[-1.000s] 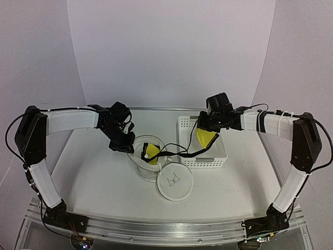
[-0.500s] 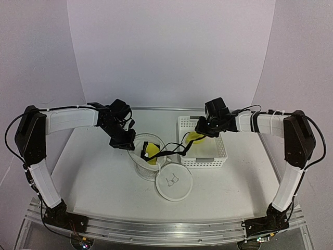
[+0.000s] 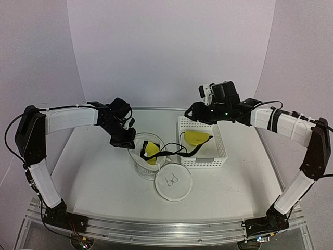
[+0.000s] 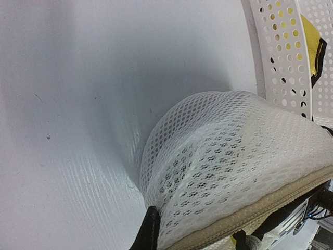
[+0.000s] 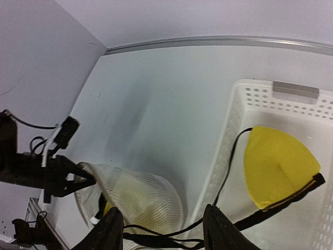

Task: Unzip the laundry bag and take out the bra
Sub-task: Pick up the bra from the laundry bag.

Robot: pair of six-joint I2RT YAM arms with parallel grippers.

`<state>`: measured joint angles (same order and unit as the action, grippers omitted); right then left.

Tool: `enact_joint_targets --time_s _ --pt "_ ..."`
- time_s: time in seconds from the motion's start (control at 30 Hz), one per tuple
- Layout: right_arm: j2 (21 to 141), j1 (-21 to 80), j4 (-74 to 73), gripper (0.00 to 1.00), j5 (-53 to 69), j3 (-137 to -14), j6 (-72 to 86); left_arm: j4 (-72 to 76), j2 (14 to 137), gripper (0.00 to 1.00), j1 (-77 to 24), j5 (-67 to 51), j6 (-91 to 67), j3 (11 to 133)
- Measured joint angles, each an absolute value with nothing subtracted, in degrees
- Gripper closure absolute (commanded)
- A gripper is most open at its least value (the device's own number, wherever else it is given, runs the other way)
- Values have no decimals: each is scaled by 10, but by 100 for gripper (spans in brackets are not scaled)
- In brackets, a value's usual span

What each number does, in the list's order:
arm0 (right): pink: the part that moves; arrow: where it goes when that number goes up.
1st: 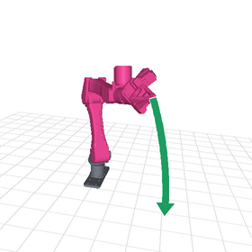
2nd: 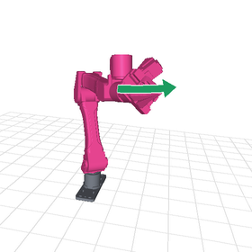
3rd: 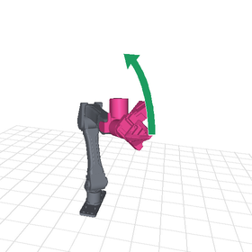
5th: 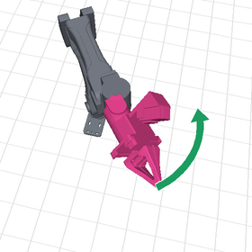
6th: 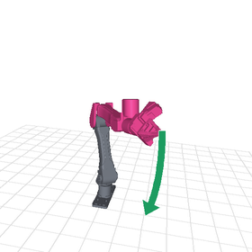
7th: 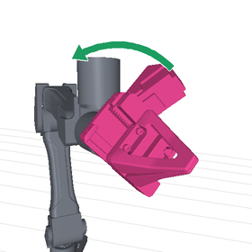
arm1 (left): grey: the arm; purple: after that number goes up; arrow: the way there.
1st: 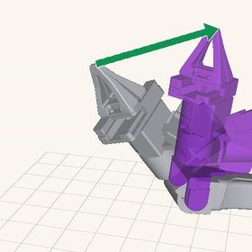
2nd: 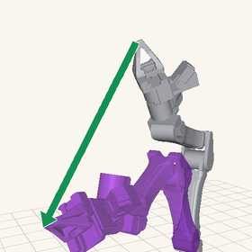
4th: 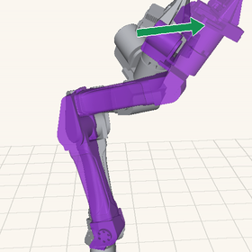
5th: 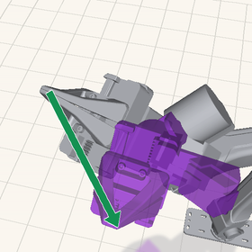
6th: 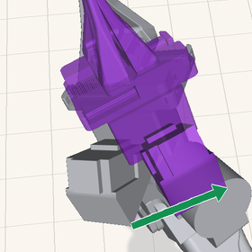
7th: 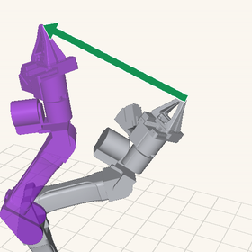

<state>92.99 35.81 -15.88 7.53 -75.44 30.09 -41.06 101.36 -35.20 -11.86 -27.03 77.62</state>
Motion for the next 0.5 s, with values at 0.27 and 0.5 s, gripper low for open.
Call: enact_joint_targets --time_s 0.27,0.5 --pt "931 474 -165 39 135 -791 263 -411 1014 100 -352 -118 -270 776" --pt "980 536 -175 38 157 -817 252 -411 1014 100 -352 -119 -268 776"
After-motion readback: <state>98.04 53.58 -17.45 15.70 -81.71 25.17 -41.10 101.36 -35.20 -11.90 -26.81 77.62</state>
